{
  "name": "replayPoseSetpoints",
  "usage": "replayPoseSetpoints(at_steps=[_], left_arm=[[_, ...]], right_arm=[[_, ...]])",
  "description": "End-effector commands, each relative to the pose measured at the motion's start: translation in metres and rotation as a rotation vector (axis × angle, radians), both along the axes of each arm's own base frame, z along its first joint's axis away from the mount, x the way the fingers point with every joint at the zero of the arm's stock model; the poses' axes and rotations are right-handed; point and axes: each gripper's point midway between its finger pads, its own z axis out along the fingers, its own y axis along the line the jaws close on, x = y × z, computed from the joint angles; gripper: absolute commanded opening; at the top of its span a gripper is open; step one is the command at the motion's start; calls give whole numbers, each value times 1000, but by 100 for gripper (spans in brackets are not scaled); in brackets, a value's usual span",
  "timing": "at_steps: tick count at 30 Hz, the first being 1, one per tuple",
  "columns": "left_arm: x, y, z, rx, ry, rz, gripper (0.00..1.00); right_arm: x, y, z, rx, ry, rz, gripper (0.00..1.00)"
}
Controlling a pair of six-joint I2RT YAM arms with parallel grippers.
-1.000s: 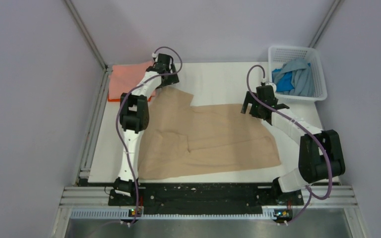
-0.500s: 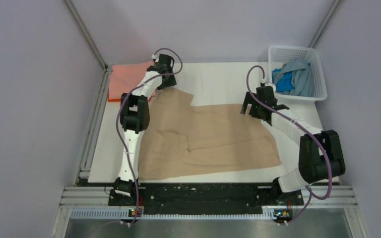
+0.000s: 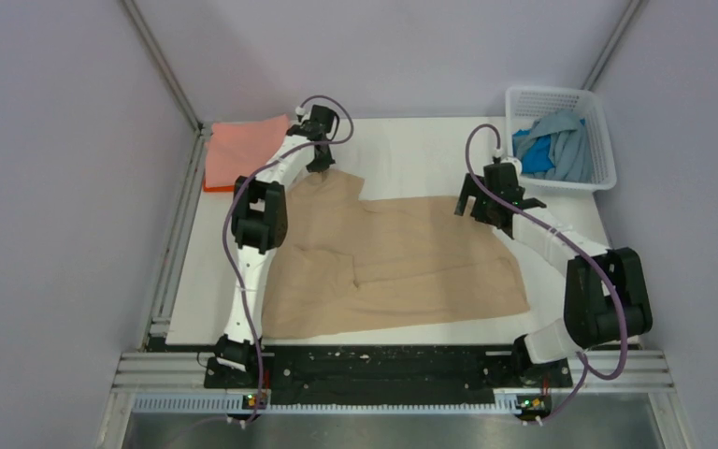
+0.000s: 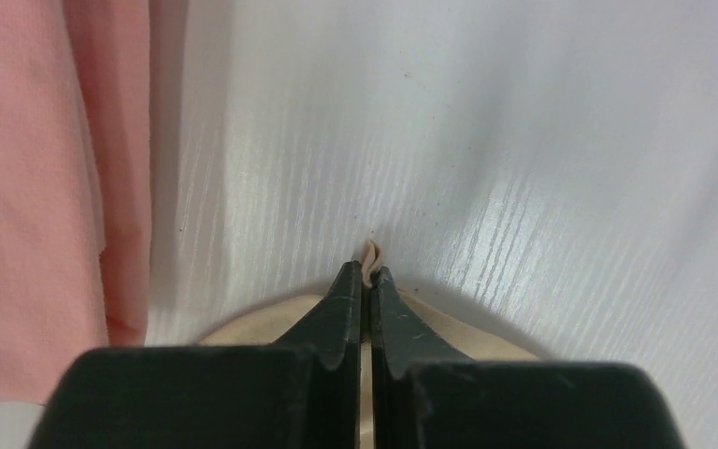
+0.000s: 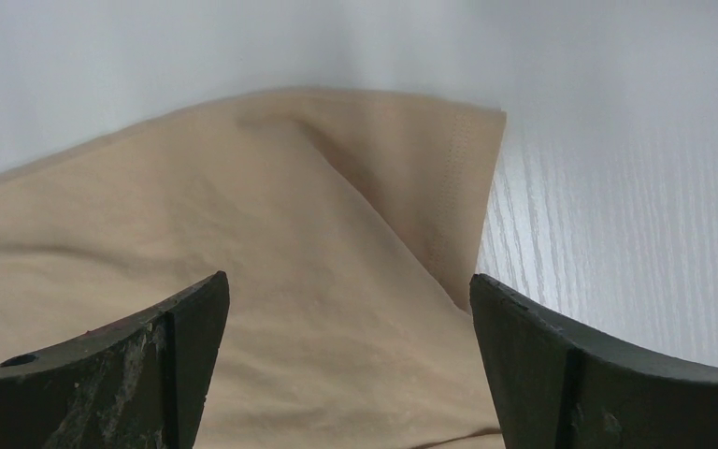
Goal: Fold and stack the t-shirts
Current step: Grab the side of the flattened tshirt furthest away from the robot with both arms
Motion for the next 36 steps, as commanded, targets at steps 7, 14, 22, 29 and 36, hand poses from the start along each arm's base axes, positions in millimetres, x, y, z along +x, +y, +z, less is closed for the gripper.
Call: replayPoseSetpoints(at_steps=[7,14,22,29,36], left_arm=[[-31,16,9,55,56,-1,0],[-35,3,40,-35,-20,-36,0],[-46,-8,59,-97,-36,-97,0],[-51,-9,58,-110,-30,-100,0],[-44,1,57,-79,-44,-64,0]], right_arm=[[18,-41,22,-97,-69,-200,97],[63,-47,-6,-93,16,-273,88],[86,-48,-39,-85,49,-352,78],[71,-47,-70,-74,103,-361,67],[82,-44,-78,-79,104,-339,23]])
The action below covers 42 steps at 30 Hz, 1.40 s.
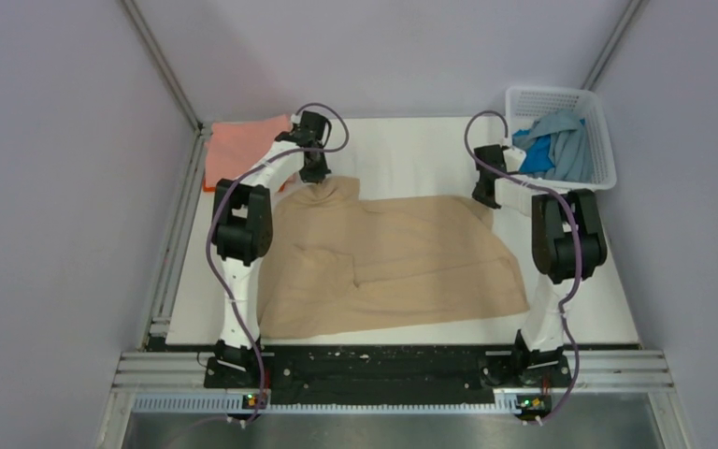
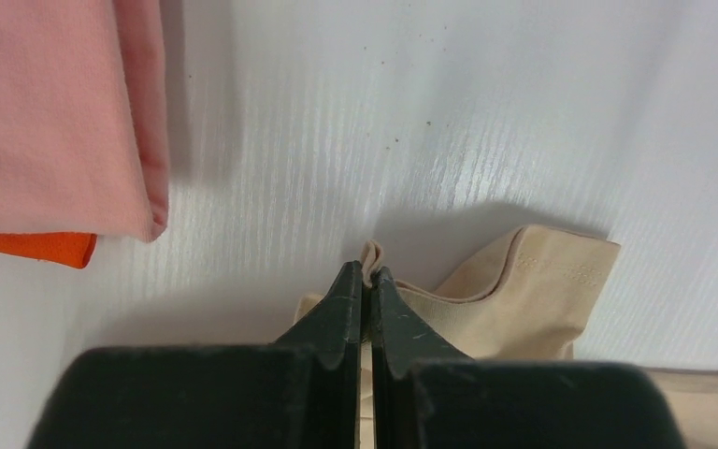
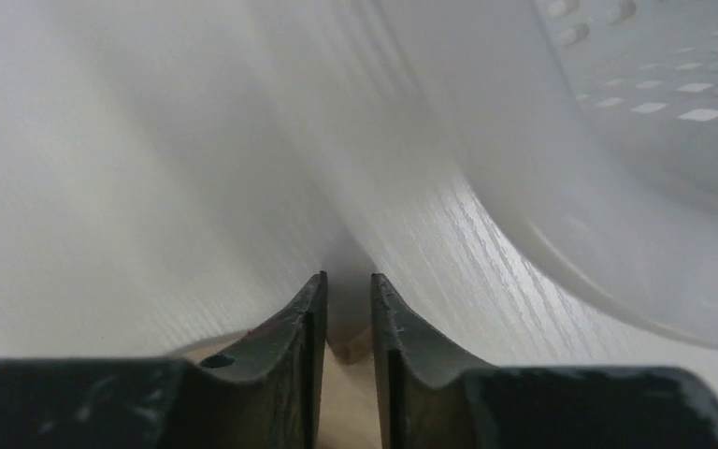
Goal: Fold and stack the t-shirts
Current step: Grab the side of the flattened tshirt furthest away from the robot with both arms
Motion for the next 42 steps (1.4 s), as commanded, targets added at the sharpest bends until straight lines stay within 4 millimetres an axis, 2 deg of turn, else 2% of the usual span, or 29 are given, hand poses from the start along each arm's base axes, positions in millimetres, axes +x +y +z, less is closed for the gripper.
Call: replayPoseSetpoints(at_steps=[1,6,10,16,19,20,25,27,33,39,42], left_arm=[[16,10,34,3,-97,30,0],[37,22,39,21,-141,52,0],[58,32,44,14,-171,62,0],[73,30,45,-7,-201,44,0],[73,26,46,-24,-200,32,0],[72,24,44,-33,-196,19,0],[59,17,28,-74,-167,-3,0],[56,18,23,-71,-153,-1,0],[54,16,22,-78,-147,-4,0],[54,17,27,-81,-154,4,0],[53,16,28,-89,-152,6,0]], right_arm=[[8,3,-17,14,23,12,20],[44,7,6,-7,-25,65,0],[71,5,27,-57,-63,87,0],[87,7,32,-90,-68,148,0],[73,10,26,-61,-16,154,0],[64,11,24,-47,-3,154,4],[16,-5,25,-65,42,70,43],[1,-6,18,-60,66,60,49],[-20,-8,-9,-34,149,25,52],[-38,5,-31,127,118,-30,51],[-43,10,-35,173,98,-39,46]])
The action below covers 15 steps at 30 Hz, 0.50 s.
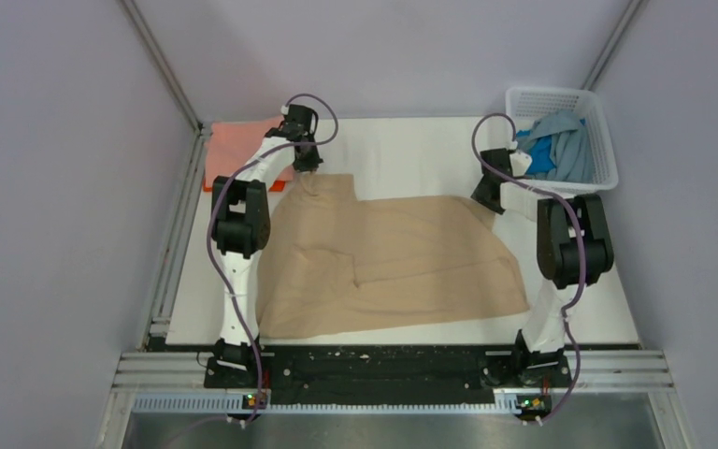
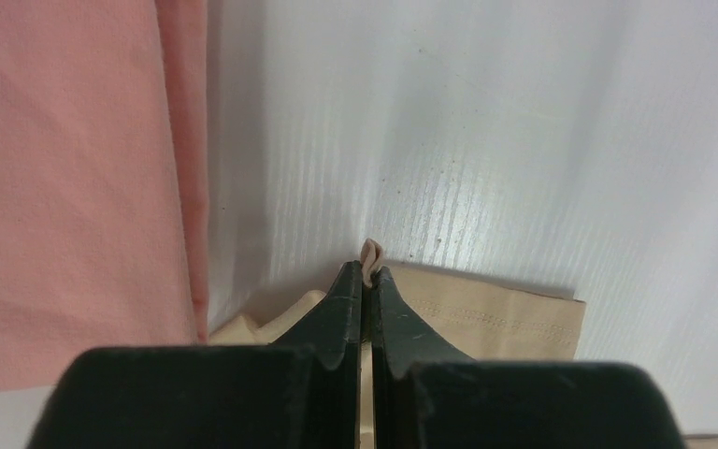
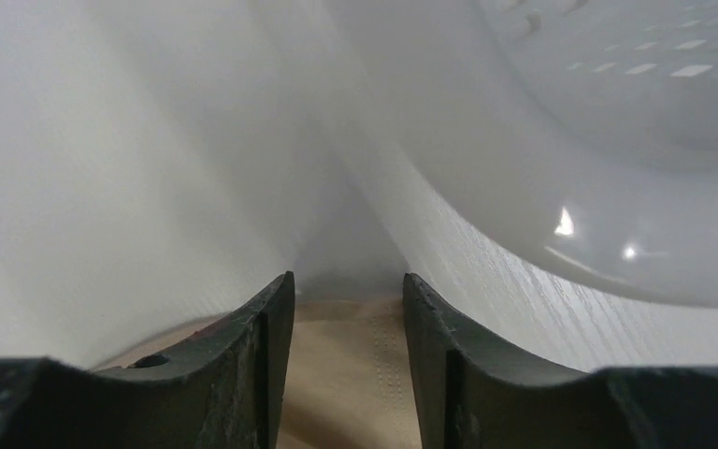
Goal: Fold and stack the t-shirts
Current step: Grab the side of the flattened tshirt furthest away from the robot with both arms
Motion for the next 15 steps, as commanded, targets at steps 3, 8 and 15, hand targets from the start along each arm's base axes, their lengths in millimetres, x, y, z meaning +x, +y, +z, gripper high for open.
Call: replayPoseSetpoints(at_steps=[3,8,15], left_arm=[[5,-4,28,-32,-64,5,0],[3,-3,30,-30,-62,11,0],[0,-2,31,-26,-59,14,0]], right_arm=[[-38,18,-36,173,61,-29,35],[-43,22,-33,188,55,1,35],[-50,-4,-10,27,106,5,44]])
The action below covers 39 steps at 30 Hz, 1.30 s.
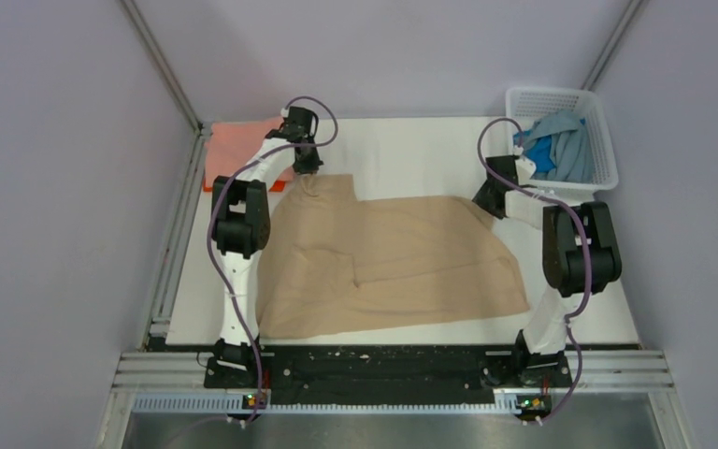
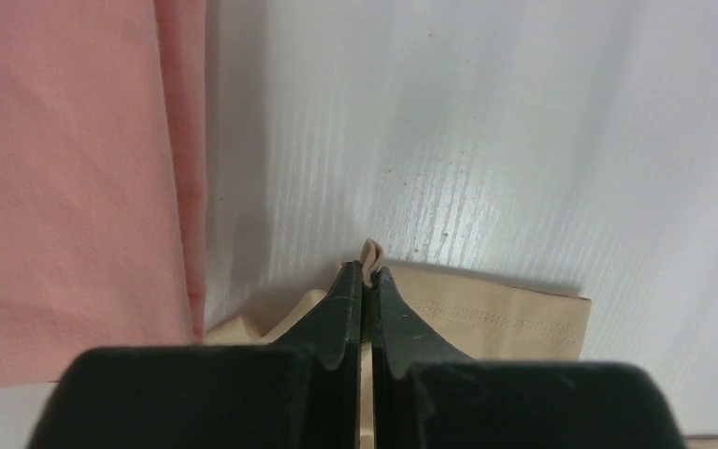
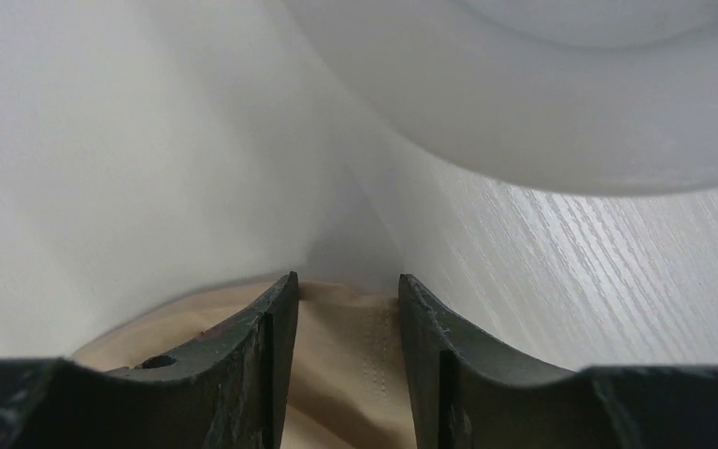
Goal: Fold and stack the t-shirts
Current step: Grab the side of the flattened tshirt furthest away from the robot with both arms
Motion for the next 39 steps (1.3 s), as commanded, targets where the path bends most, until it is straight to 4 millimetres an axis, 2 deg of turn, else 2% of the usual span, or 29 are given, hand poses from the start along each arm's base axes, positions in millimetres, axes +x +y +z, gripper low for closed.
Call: replayPoseSetpoints(at_steps=[1,6,11,14,16,17,18,21,28,35,39], left_arm=[[4,-1,36,-15,-76,6,0],[4,-1,37,-16,-79,1,0],[5,-3,38,-25,-82,-3,0],[5,-3,38,-22,-85,-4,0],[6,-2,38,-20,-86,-6,0],[6,-2,38,-17,-87,-4,0],[7,-1,38,-15,-87,-2,0],[11,2,38,-9,-94,6,0],[38,13,55,-40,-159,30,0],[62,18,68,-67,-227,25,0],[65,12,68,-85,-235,-8,0]], right_arm=[[-44,-12,-10,-90,200,26,44],[-56,-20,-4,-136,227,29,45],[-50,2,-11,-41,196,114,42],[-42,8,-13,-19,168,138,29],[-36,12,-14,-8,165,149,12],[-31,14,-12,-1,153,155,4],[-26,16,-10,4,137,162,0],[-1,14,9,-38,57,184,0],[59,-1,50,-214,-69,232,0],[97,-5,68,-314,-136,278,0],[107,-3,78,-348,-161,324,0]])
